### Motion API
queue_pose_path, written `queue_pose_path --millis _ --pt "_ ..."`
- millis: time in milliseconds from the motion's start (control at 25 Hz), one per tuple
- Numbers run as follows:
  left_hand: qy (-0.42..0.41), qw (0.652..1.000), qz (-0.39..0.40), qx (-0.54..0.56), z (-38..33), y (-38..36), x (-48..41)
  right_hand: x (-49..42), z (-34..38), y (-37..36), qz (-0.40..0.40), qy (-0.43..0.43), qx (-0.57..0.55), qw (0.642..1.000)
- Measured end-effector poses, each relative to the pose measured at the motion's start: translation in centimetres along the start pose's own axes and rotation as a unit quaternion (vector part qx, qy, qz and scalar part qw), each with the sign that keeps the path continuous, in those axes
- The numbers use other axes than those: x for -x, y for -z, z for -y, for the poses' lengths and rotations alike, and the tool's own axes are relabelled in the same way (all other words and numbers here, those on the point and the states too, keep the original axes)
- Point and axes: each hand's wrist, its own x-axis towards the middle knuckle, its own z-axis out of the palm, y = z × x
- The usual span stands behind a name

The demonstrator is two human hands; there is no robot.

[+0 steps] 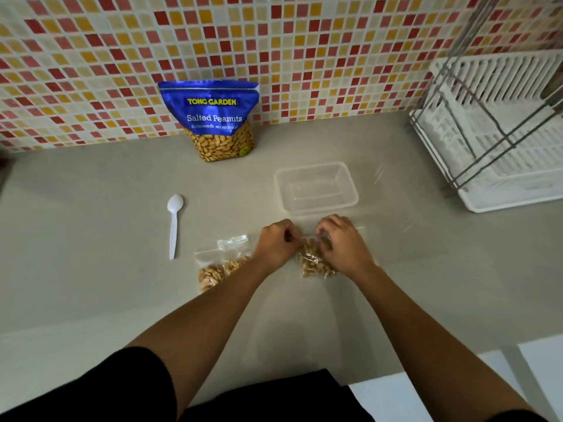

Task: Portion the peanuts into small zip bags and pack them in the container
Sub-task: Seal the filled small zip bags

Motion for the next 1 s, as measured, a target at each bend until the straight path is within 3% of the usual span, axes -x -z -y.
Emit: queue_pose_path --millis 120,240,320,440,640,1000 --pt "0.015 0.991 -0.007 0.134 0.2 2.8 1.4 1.2 1.9 -0.3 -0.029 -0.057 -0.214 0.975" --pt "0.013 0.973 0.019 0.229 -0.1 6.7 2.8 1.4 5.1 -0.7 -0.065 -0.134 -0.419 0.896" --pt "0.007 0.970 0.047 0.237 -0.2 9.3 3.6 1.0 7.0 -1.0 -0.069 -0.147 -0.477 0.864" --pt "-0.009 0.982 0.055 0.181 -0.3 12.0 4.3 0.2 9.3 -0.7 -0.076 -0.129 -0.474 0.868" --pt "-0.115 0.993 -0.019 0.004 -0.8 13.2 4.6 -0.6 11.7 0.1 -0.095 -0.069 -0.415 0.902" --pt "-0.163 0.975 -0.128 -0.081 -1.9 11.7 4.9 -0.5 13.5 0.7 -0.164 -0.092 -0.304 0.934"
